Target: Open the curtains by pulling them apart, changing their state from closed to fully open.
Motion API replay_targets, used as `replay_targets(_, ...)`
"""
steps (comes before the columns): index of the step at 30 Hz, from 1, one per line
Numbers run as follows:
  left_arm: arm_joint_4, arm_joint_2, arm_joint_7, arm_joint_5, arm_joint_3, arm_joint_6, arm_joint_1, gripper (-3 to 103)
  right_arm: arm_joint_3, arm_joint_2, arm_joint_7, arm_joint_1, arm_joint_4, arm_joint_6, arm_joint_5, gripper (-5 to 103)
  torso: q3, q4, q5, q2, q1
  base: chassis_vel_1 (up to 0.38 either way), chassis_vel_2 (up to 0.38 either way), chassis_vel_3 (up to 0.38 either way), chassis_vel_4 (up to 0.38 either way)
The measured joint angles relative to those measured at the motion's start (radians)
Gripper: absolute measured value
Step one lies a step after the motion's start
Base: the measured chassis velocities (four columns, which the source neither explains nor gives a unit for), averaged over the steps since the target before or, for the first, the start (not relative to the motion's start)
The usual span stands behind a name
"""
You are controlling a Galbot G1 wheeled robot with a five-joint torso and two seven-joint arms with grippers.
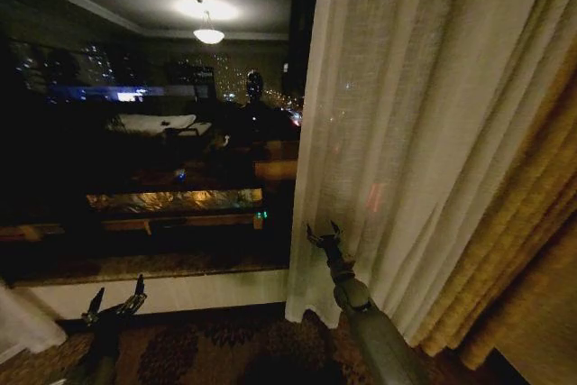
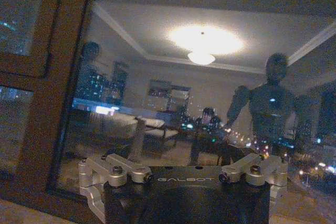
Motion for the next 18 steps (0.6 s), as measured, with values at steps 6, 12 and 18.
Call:
replay_targets(6, 0.0, 0.0, 0.0, 0.0, 0.0, 0.0, 0.0, 100, -0.015, 0.014, 0.002, 0.025, -0.033, 0.024, -0.034, 100, 0.001, 0.0, 0.0001, -0.001, 0.002, -0.138, 0.13, 0.143, -0.133)
replay_targets(12, 0.0, 0.0, 0.0, 0.0, 0.0, 0.0, 0.0, 100, -0.026, 0.029, 0.025, 0.068, -0.081, 0.025, -0.068, 100, 0.0, 0.0001, -0.0001, 0.0, -0.001, -0.009, 0.023, -0.002, -0.011)
replay_targets(18, 0.0, 0.0, 0.0, 0.0, -0.001, 0.0, 0.0, 100, -0.032, 0.048, 0.049, 0.12, -0.146, 0.036, -0.103, 102, 0.0, 0.0003, -0.0001, 0.001, -0.001, 0.038, -0.031, -0.038, 0.033)
